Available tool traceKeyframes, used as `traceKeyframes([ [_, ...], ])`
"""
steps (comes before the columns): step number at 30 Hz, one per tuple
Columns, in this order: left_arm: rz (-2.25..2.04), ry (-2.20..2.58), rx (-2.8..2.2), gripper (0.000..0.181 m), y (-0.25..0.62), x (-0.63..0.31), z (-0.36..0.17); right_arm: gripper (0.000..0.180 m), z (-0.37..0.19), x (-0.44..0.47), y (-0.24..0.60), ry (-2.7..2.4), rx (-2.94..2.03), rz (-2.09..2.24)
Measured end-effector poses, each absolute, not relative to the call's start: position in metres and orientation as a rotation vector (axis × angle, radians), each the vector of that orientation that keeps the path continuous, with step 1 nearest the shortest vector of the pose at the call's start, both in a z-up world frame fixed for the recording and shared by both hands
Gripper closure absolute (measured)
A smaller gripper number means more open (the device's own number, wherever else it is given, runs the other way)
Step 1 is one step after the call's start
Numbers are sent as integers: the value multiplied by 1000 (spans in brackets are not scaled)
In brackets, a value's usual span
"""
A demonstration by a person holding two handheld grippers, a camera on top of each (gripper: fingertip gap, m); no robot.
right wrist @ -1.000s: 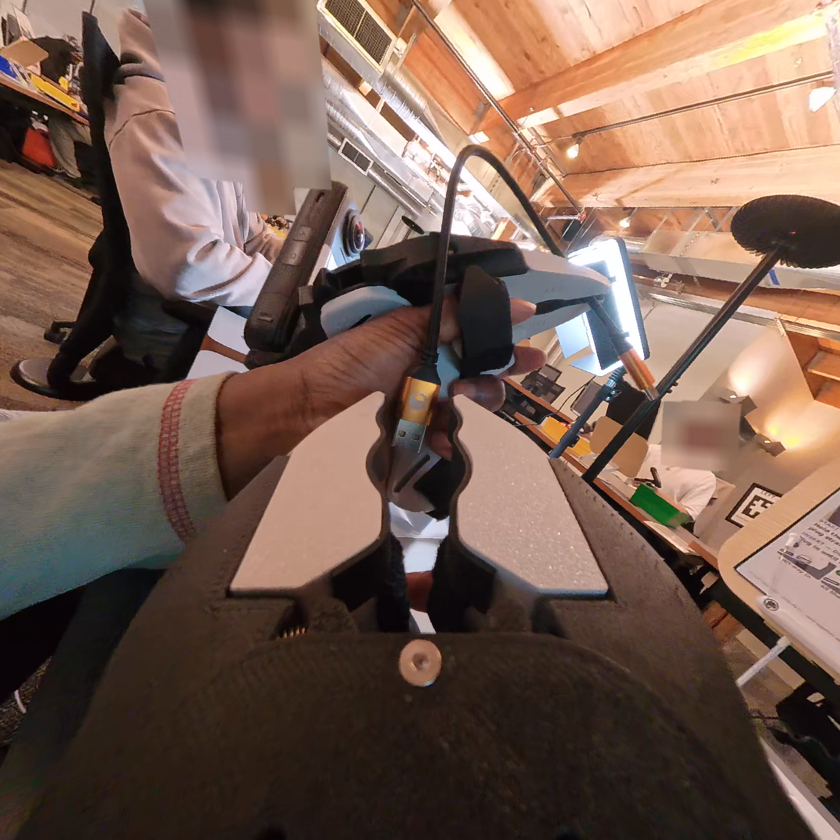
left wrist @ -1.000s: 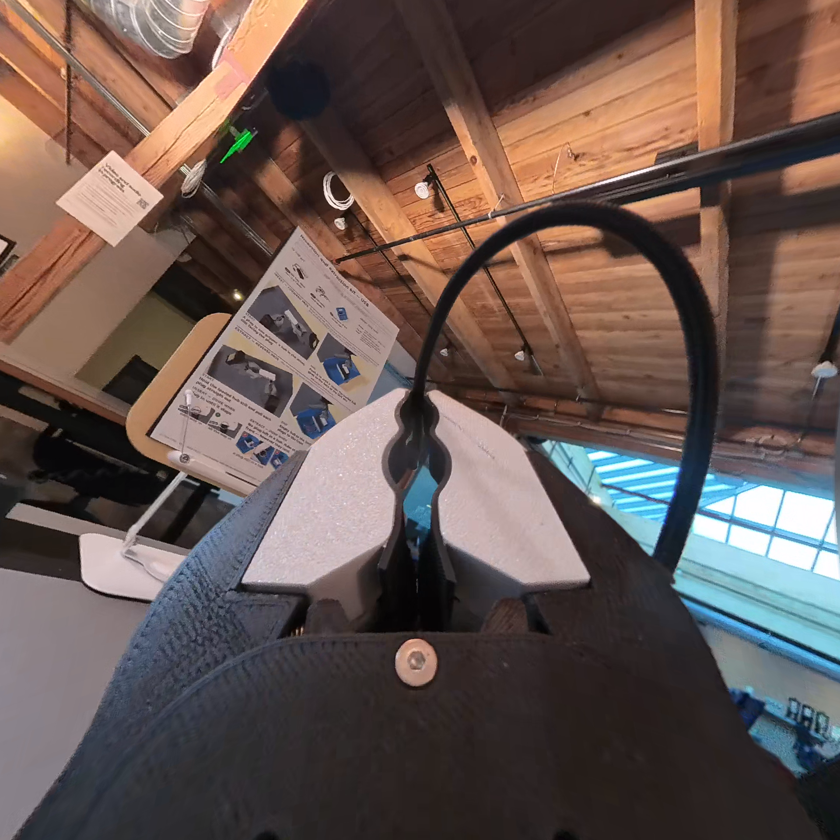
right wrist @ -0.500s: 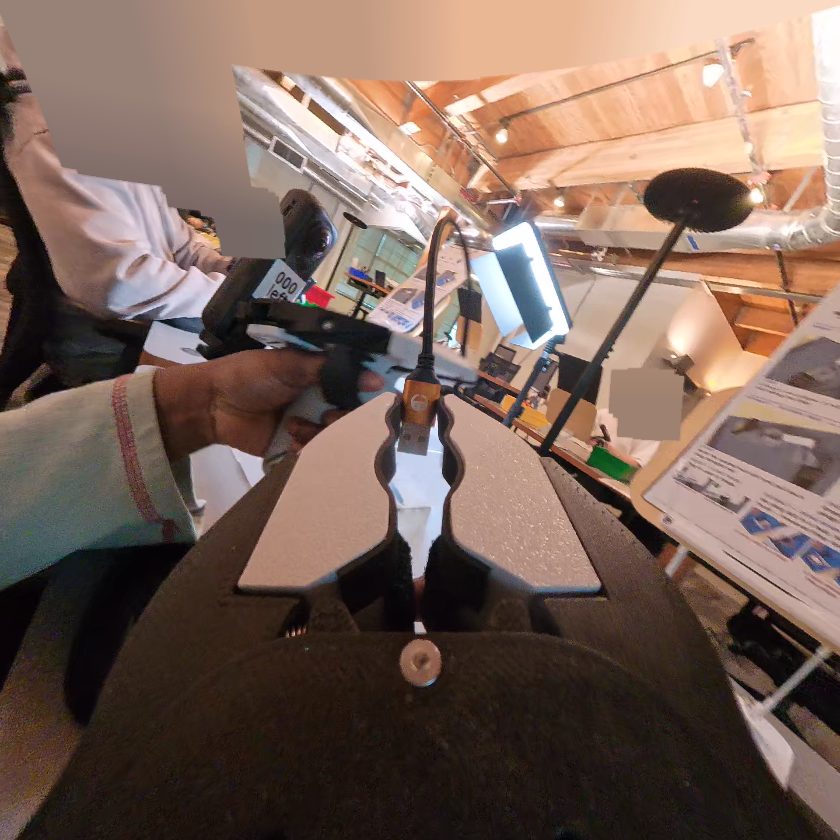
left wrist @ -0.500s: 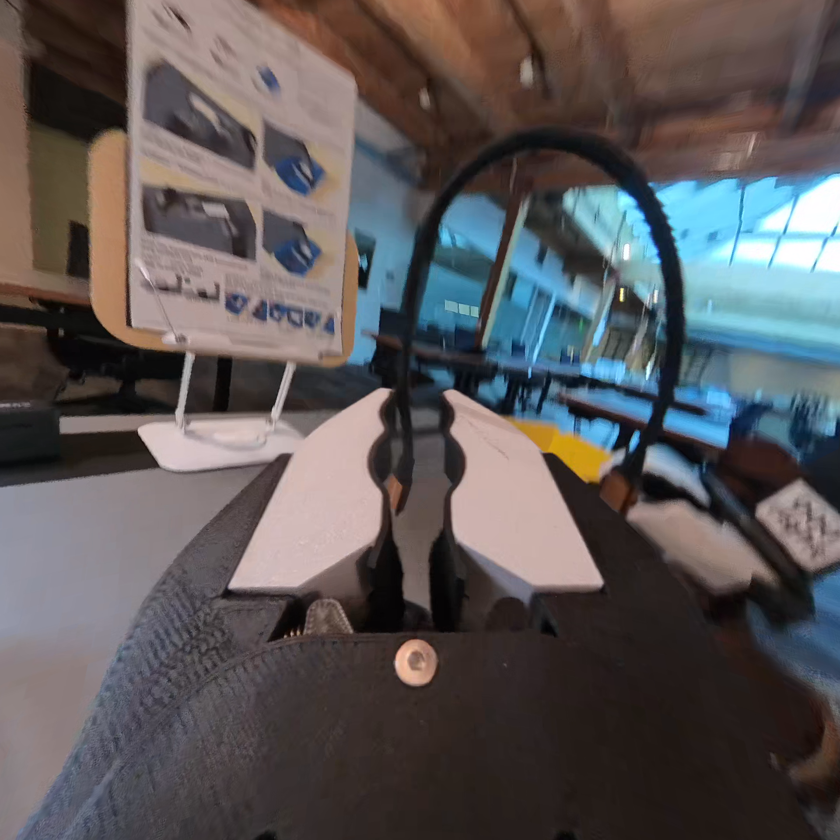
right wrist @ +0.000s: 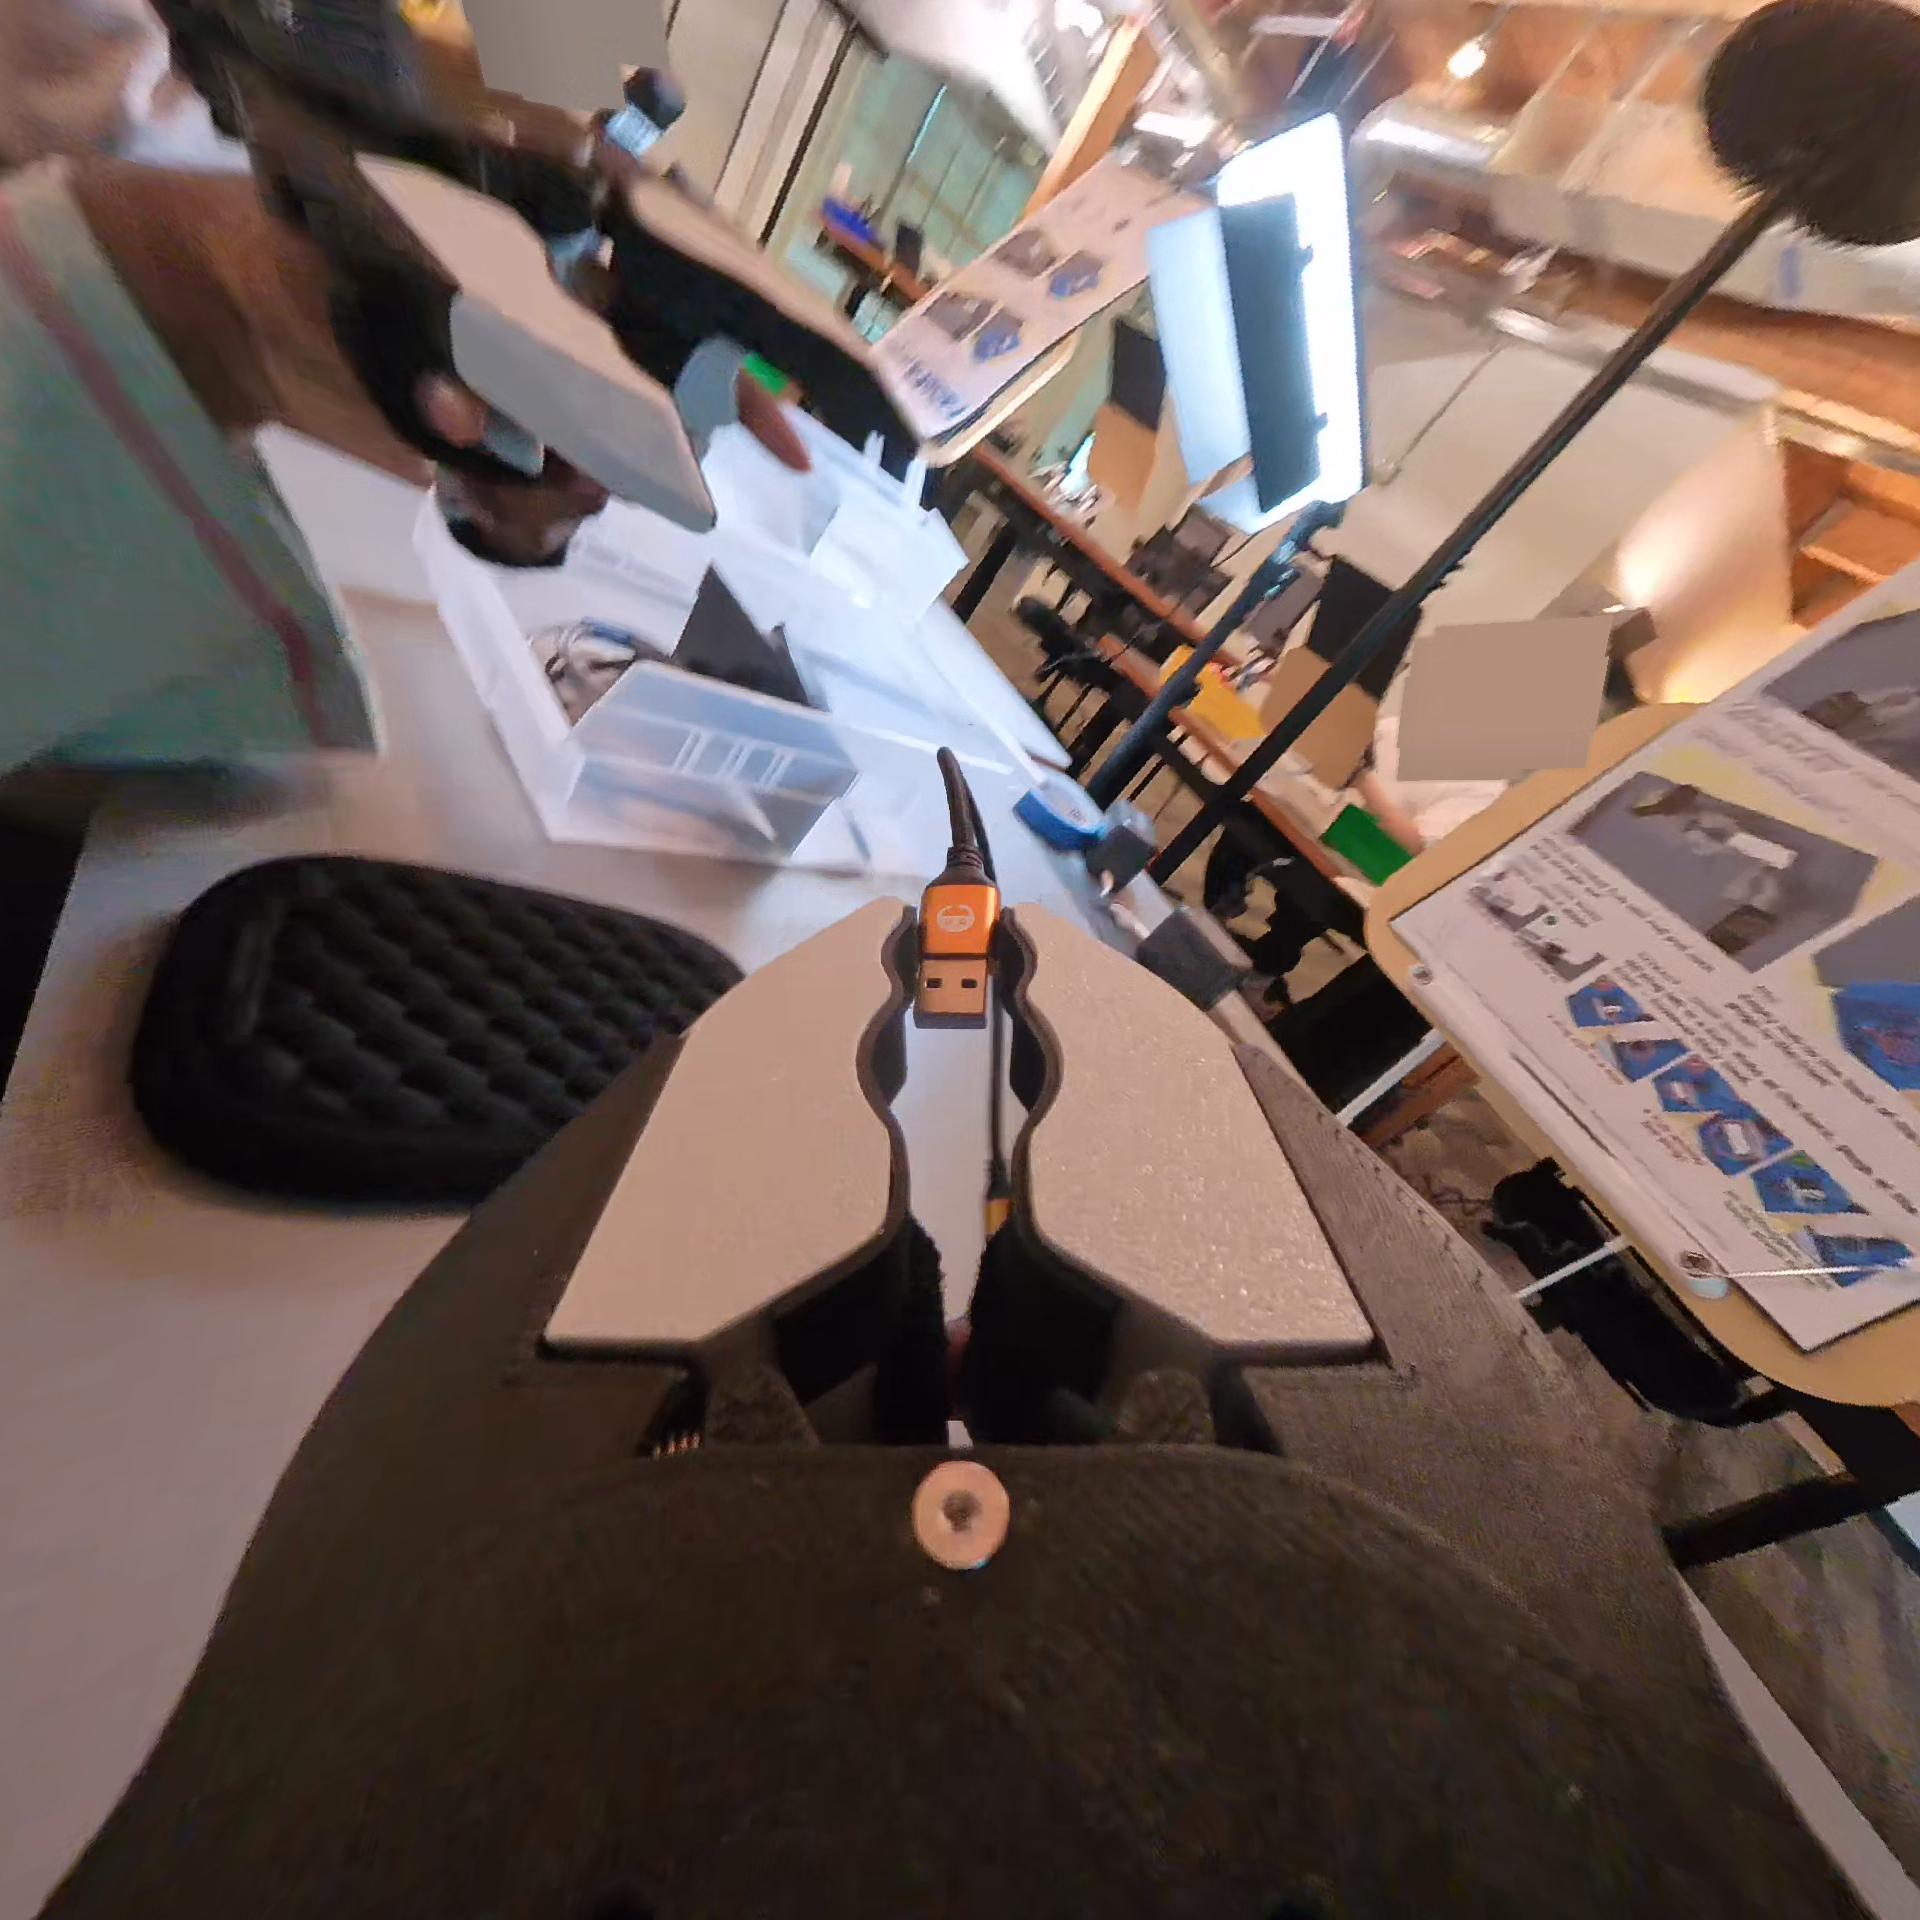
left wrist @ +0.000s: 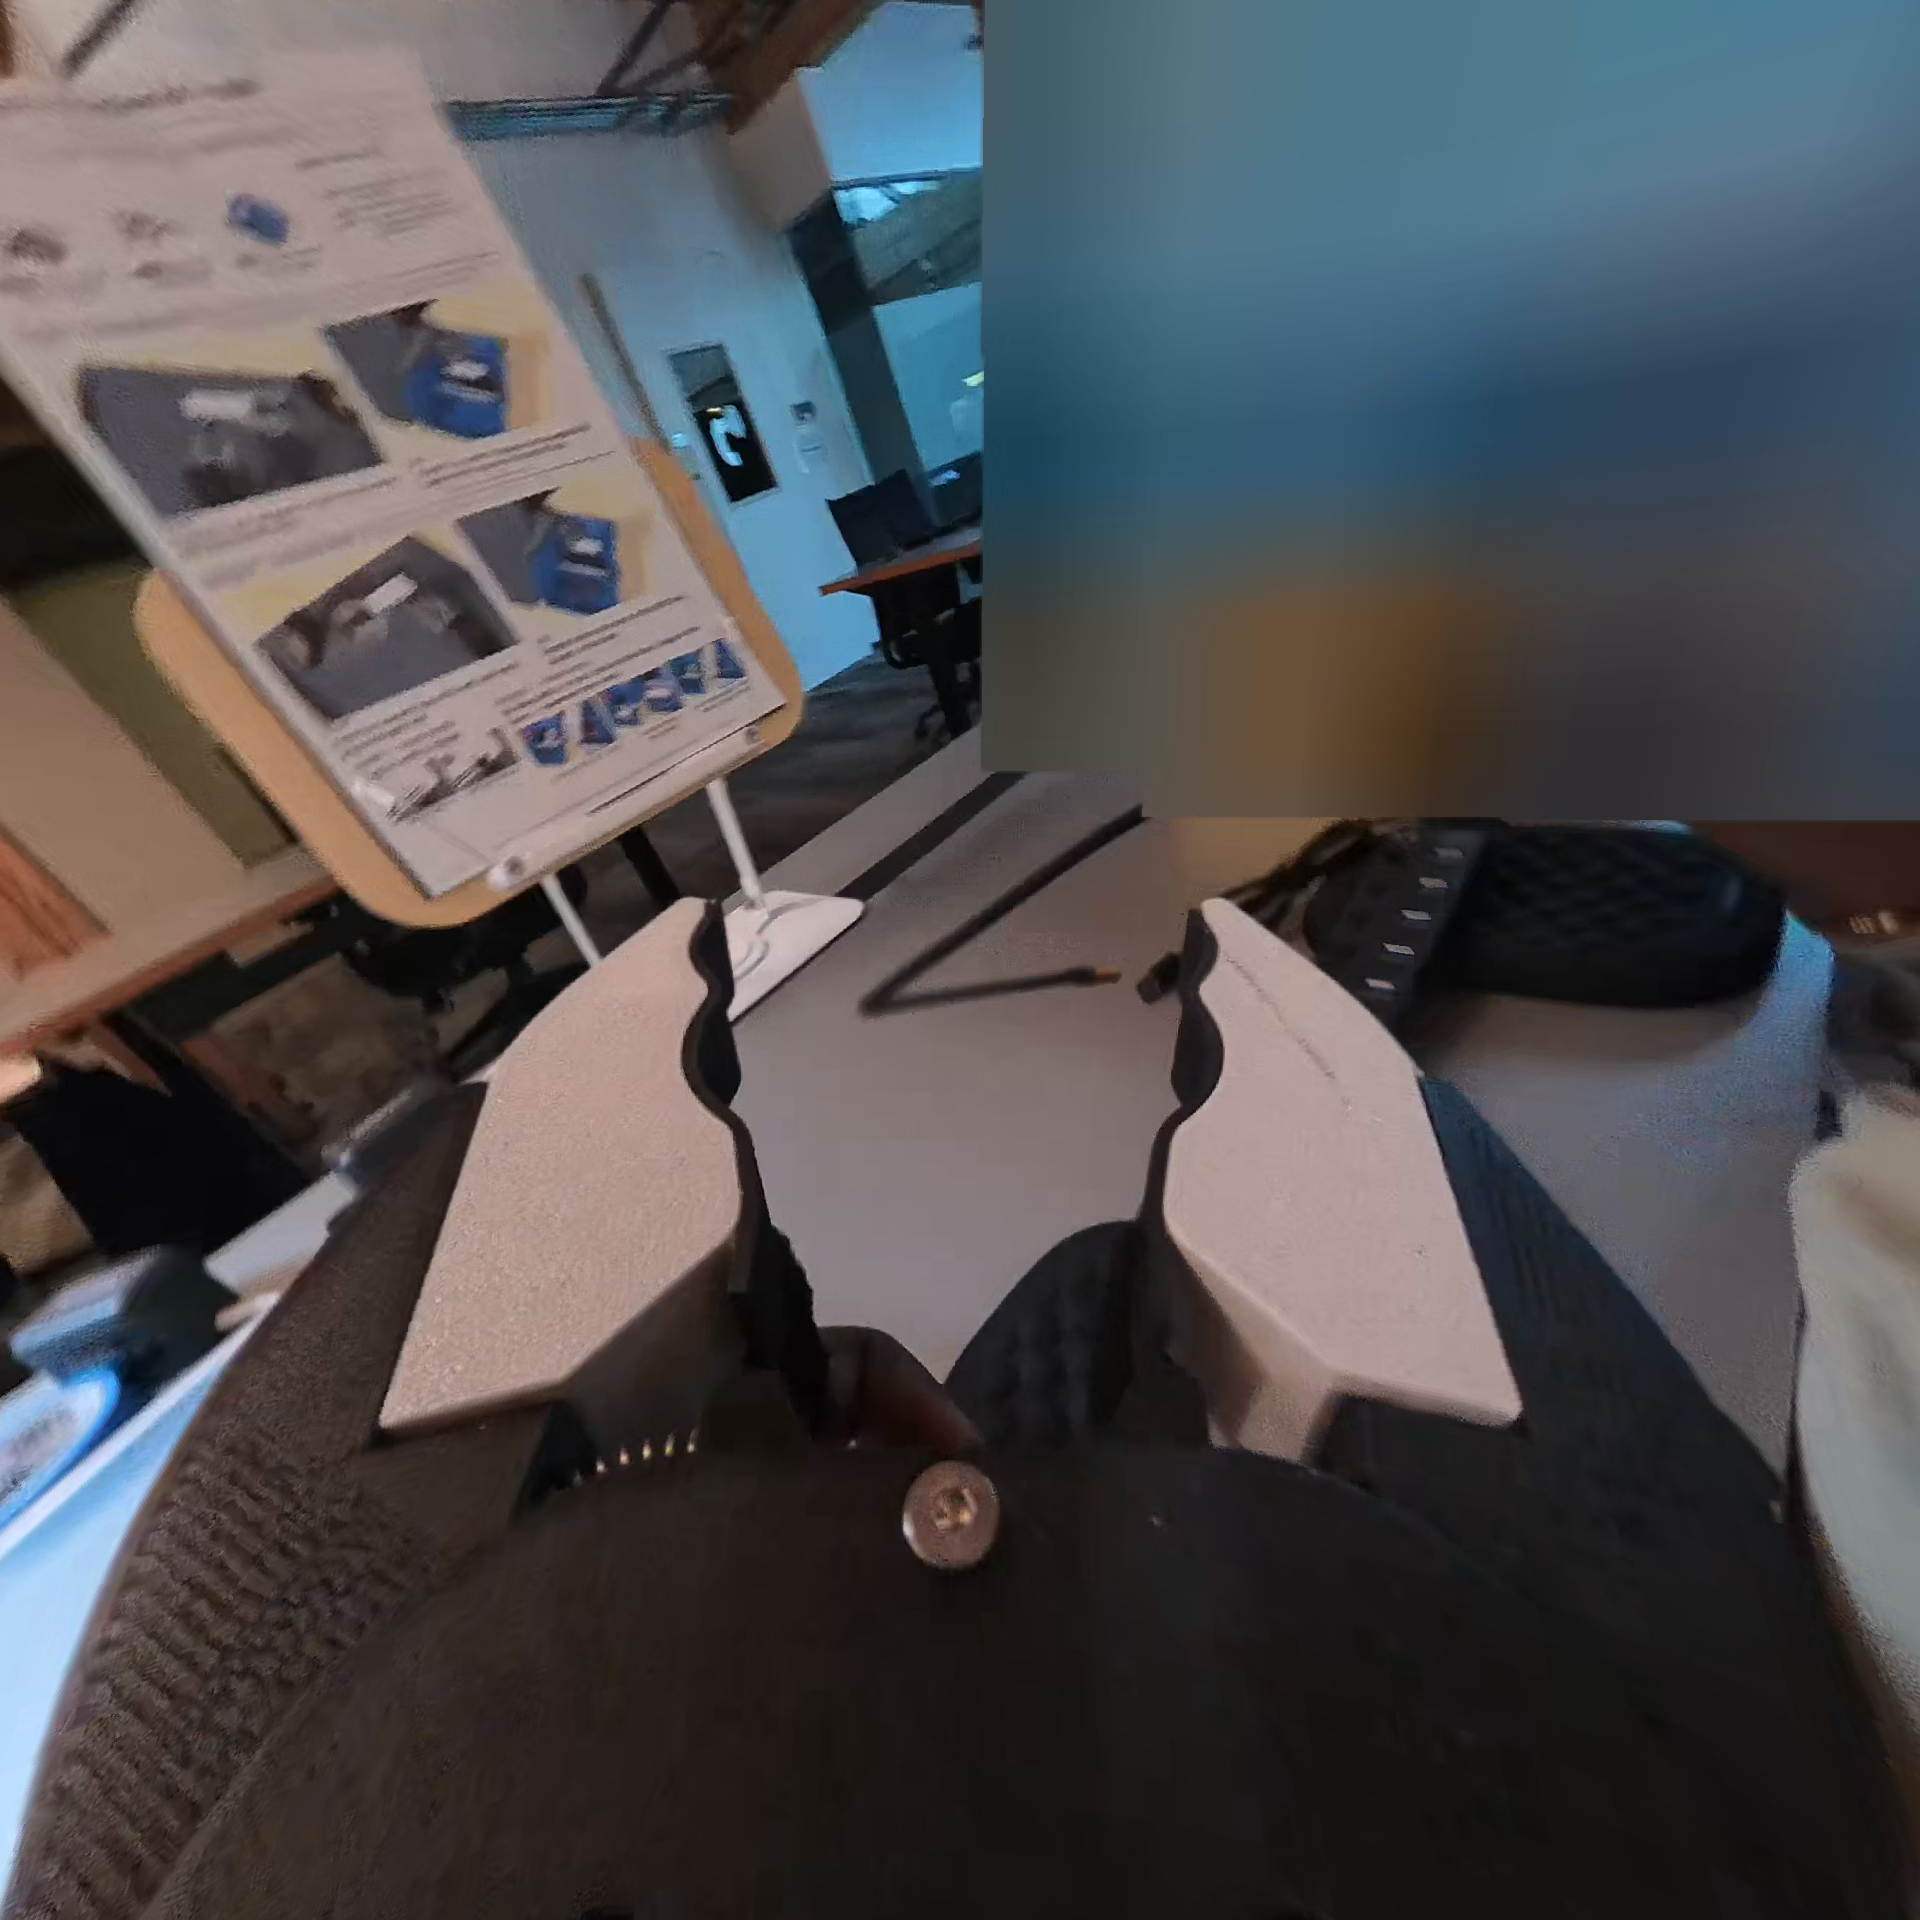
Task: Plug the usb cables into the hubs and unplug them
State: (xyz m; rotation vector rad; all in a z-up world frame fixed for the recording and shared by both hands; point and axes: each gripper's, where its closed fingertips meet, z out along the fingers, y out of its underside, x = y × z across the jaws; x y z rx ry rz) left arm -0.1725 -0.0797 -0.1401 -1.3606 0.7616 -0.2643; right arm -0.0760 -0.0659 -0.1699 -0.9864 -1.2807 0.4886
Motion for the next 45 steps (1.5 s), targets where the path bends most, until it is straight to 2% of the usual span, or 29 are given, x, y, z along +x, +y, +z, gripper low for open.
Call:
traceKeyframes([
  [8,-133,1218,-1374,114,-97,-92,-180,165,-196,-82,-82,-1536,-960,458],
  [15,-64,1285,-1476,139,-80,-82,-210,165,-204,-79,-93,-1625,-899,470],
  [23,-109,1332,-1463,157,-82,-75,-218,165,-203,-75,-104,-1660,-826,532],
  [27,-141,1374,-1409,174,-90,-70,-219,165,-202,-74,-105,-1650,-818,587],
  [32,-246,1338,-1436,175,-92,-69,-214,164,-192,-72,-106,-1567,-782,696],
  [36,-292,1334,-1454,175,-95,-70,-215,155,-187,-69,-107,-1521,-771,782],
  [45,-318,1344,-1444,175,-96,-66,-215,165,-195,-72,-108,-1561,-789,805],
])
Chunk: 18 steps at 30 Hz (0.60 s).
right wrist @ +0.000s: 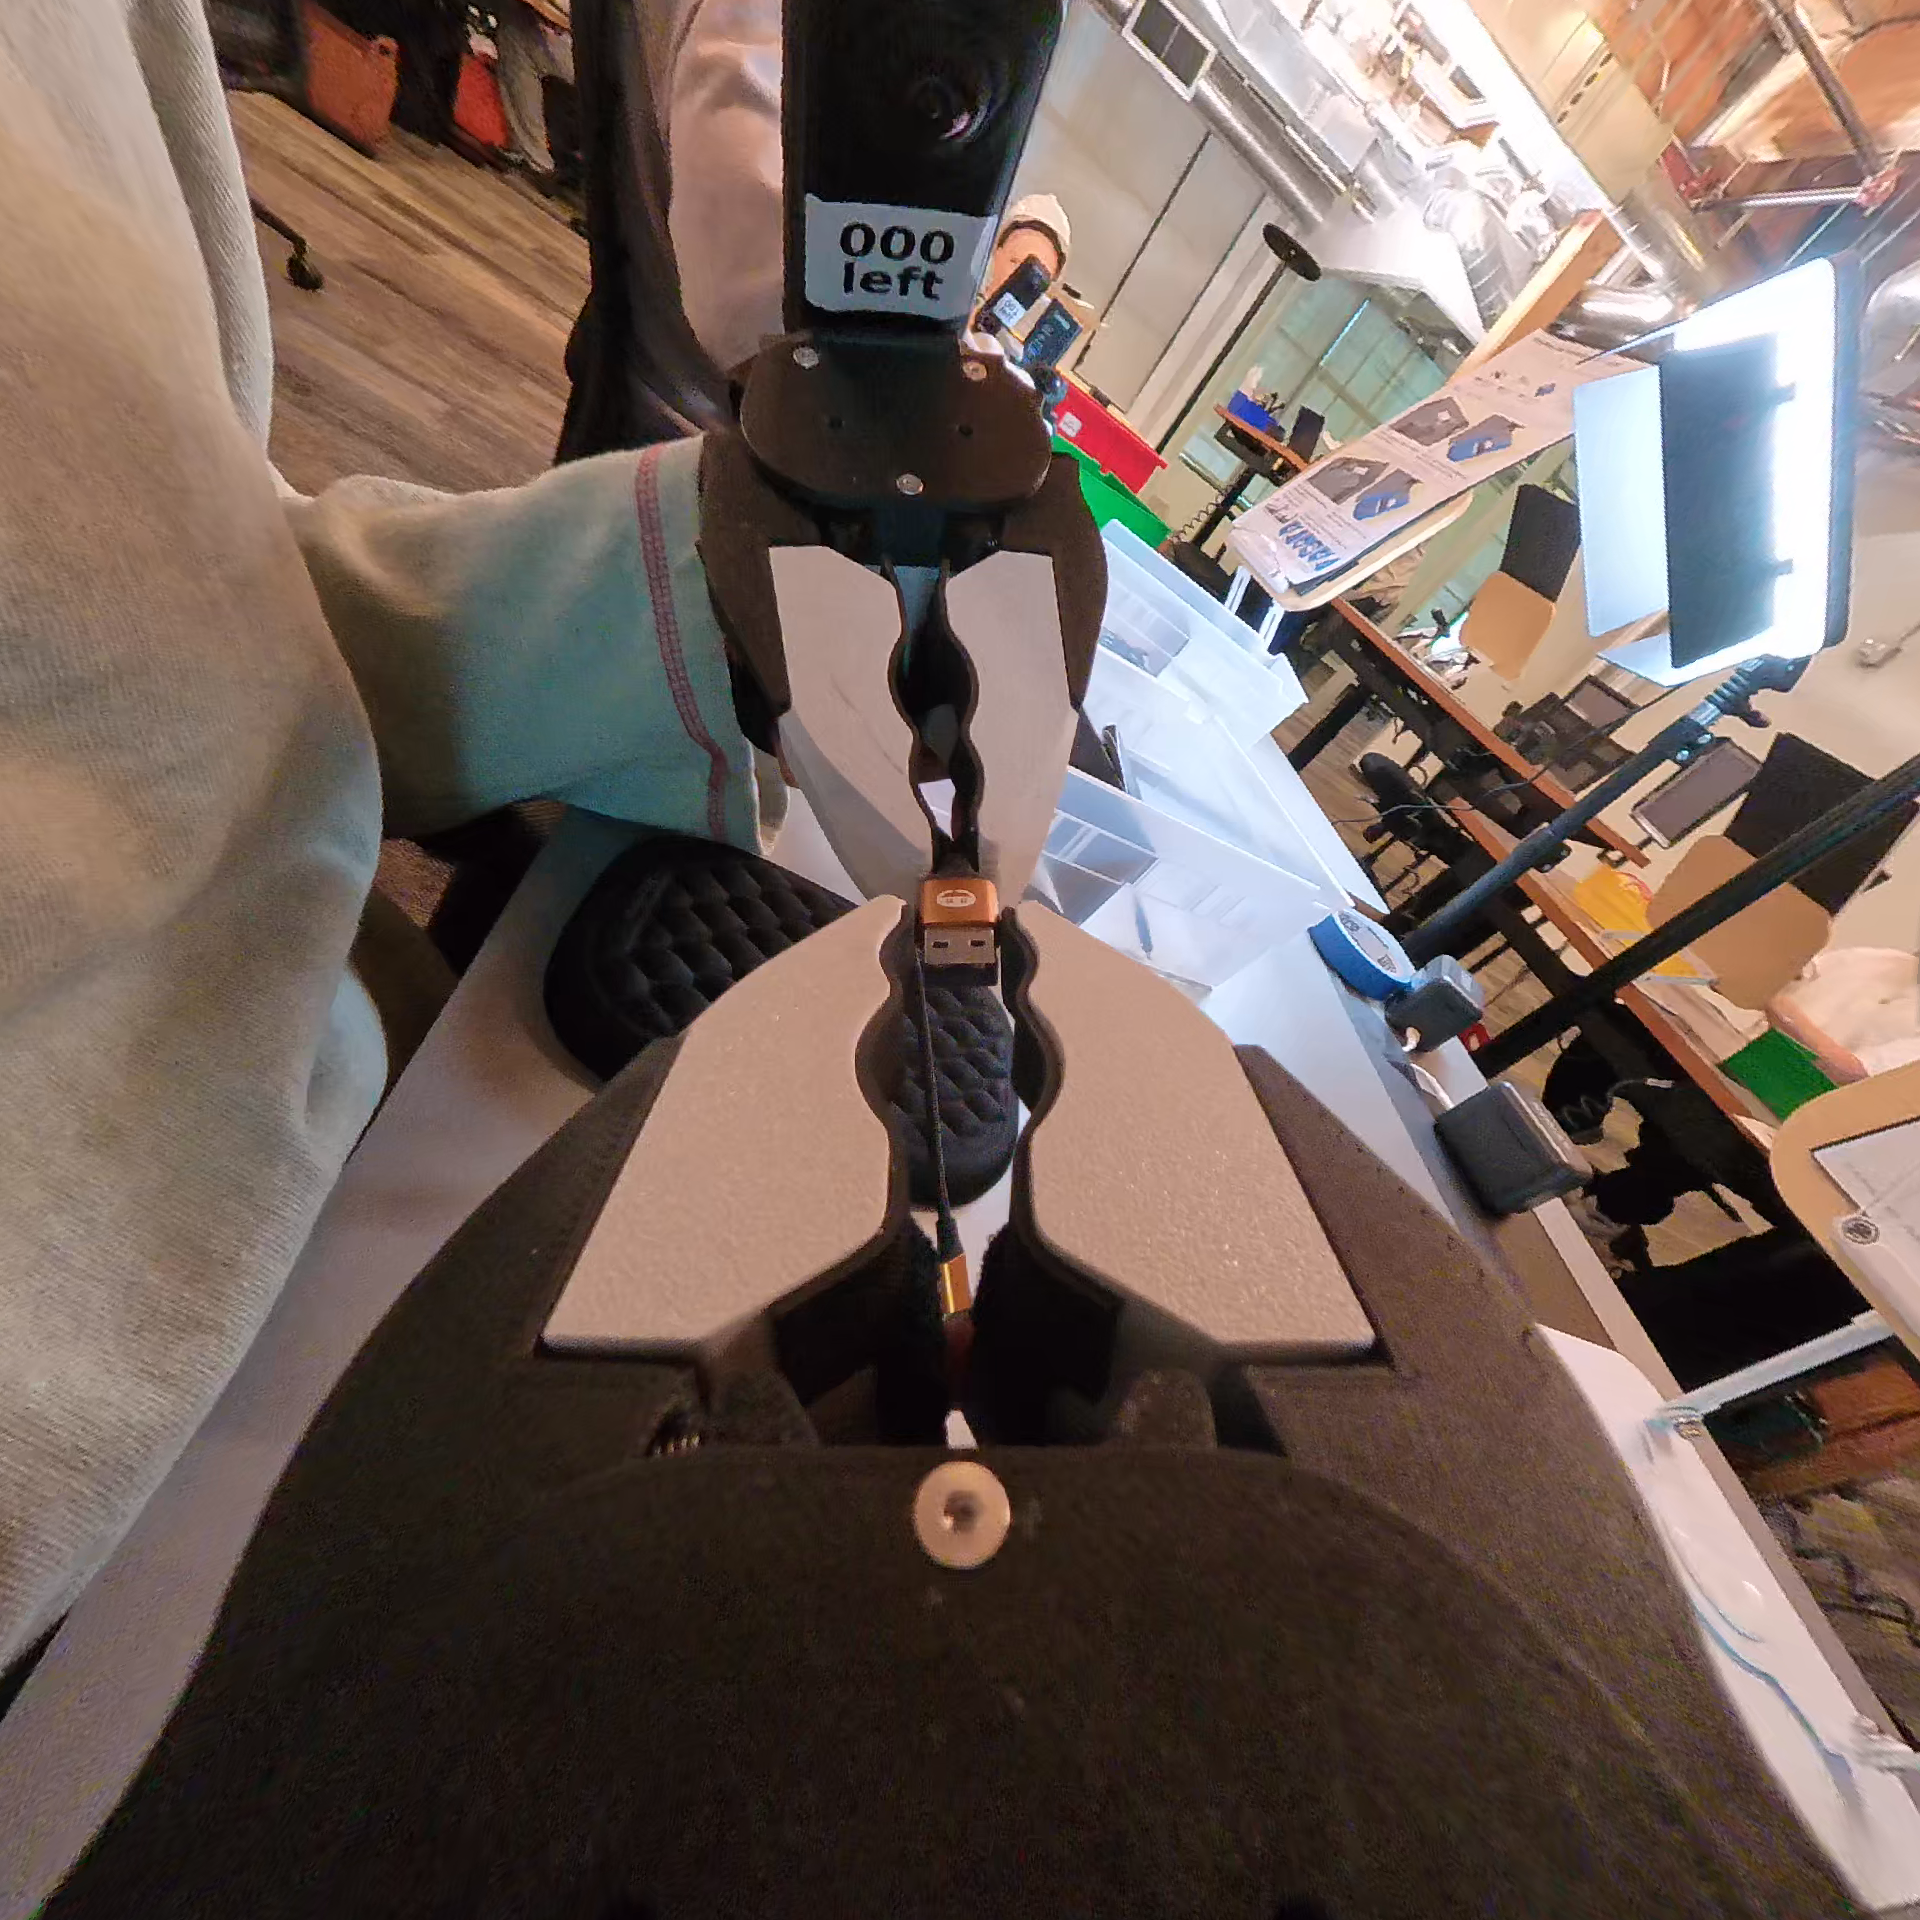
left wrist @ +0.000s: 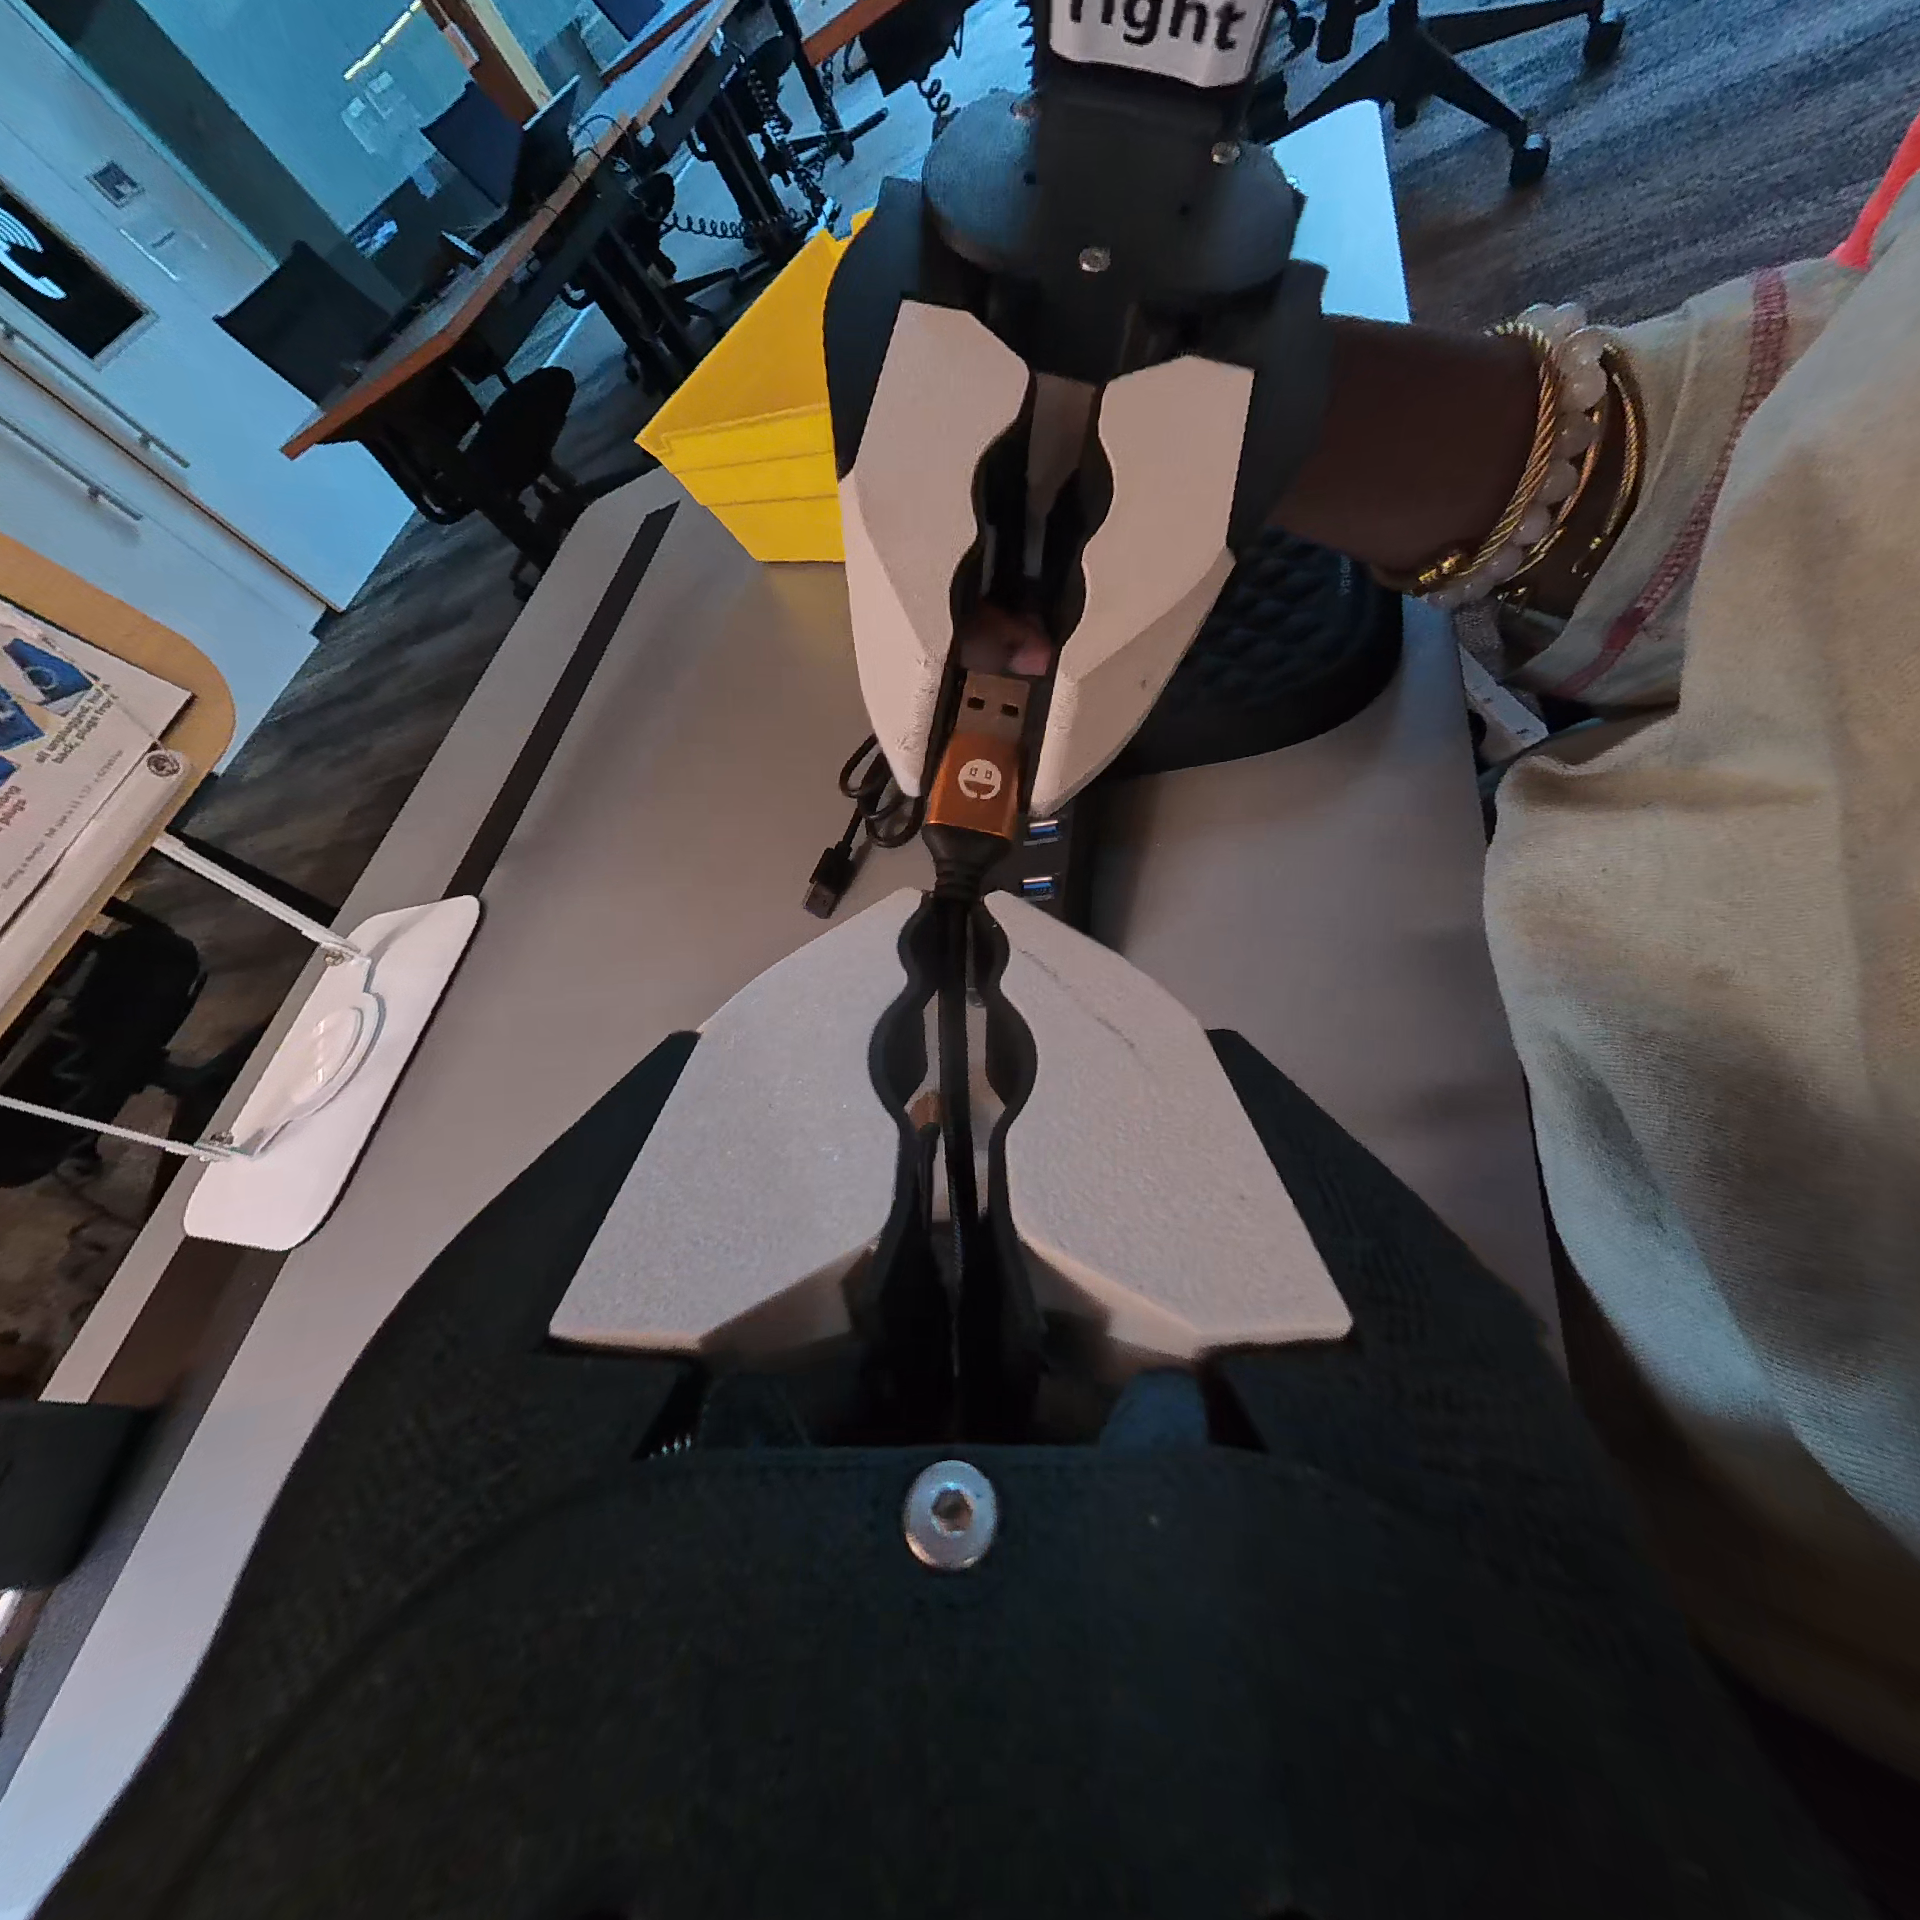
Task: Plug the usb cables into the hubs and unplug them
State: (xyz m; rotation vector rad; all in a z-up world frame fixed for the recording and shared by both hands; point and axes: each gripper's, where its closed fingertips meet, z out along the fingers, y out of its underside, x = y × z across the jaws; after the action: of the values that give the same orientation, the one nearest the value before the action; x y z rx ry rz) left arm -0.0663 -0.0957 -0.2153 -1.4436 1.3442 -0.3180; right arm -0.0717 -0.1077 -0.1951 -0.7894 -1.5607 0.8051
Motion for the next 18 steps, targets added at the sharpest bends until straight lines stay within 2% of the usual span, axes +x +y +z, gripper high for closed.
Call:
traceKeyframes([
  [4,-363,1350,-1424,174,-99,-64,-215,165,-195,-69,-111,-1569,-785,865],
  [7,-374,1374,-1410,163,-102,-62,-217,165,-197,-68,-111,-1579,-787,904],
  [10,-366,1407,-1392,160,-104,-61,-220,165,-201,-68,-111,-1592,-797,932],
  [18,-318,1428,-1397,173,-102,-59,-224,165,-205,-66,-111,-1616,-810,952],
])
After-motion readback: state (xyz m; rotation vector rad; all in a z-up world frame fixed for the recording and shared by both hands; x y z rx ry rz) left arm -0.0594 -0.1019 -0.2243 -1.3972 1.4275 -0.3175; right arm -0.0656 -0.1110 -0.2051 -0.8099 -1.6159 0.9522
